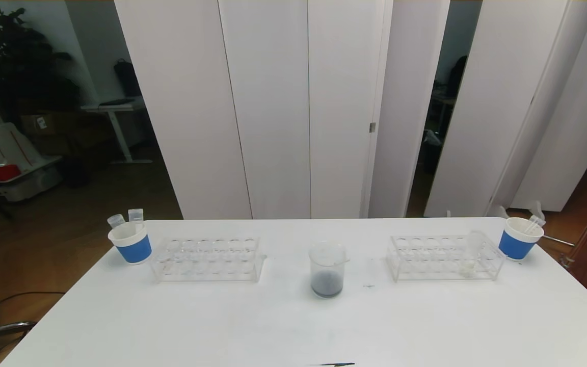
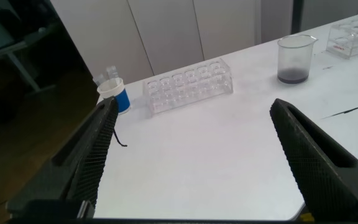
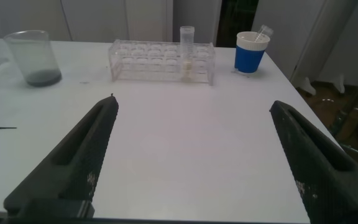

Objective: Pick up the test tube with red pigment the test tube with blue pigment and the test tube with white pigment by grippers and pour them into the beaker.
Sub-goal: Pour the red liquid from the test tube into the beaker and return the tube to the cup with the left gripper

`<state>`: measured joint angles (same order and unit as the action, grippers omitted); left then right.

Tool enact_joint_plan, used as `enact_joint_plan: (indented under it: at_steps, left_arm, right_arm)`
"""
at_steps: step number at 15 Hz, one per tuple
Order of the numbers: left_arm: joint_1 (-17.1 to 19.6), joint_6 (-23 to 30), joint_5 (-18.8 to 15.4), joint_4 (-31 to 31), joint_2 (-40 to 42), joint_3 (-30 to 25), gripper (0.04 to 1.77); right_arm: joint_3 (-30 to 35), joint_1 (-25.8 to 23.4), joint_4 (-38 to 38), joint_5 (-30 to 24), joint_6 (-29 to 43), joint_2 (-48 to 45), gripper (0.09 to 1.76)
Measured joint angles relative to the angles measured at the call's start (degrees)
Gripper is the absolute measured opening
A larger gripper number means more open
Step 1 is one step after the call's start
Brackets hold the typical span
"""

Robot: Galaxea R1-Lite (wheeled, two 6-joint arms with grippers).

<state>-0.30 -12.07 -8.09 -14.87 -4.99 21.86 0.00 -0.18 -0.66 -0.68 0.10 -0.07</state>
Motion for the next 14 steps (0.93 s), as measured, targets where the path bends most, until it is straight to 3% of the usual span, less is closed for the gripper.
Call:
enact_joint_plan:
  at_steps: [3, 8, 11, 14]
  left_arm:
    - [0.0, 4.1, 0.0, 1.1, 3.5, -5.4, 1.74]
    - [0.0, 5.9, 1.2, 13.0, 4.9, -16.3, 1.74]
    - [0.0, 7.4, 3.2, 14.4, 5.0, -19.4, 1.74]
    - [0.0, 8.9, 7.5, 15.1, 5.0, -21.2, 1.74]
  right_arm:
    - [0.0, 0.0, 0.0, 0.0, 0.0, 0.0, 1.75]
    - [0.0, 0.0, 0.0, 0.0, 0.0, 0.0, 1.75]
    - [0.0, 0.0, 0.0, 0.0, 0.0, 0.0, 1.75]
    - [0.0, 0.0, 0.0, 0.0, 0.0, 0.0, 1.75]
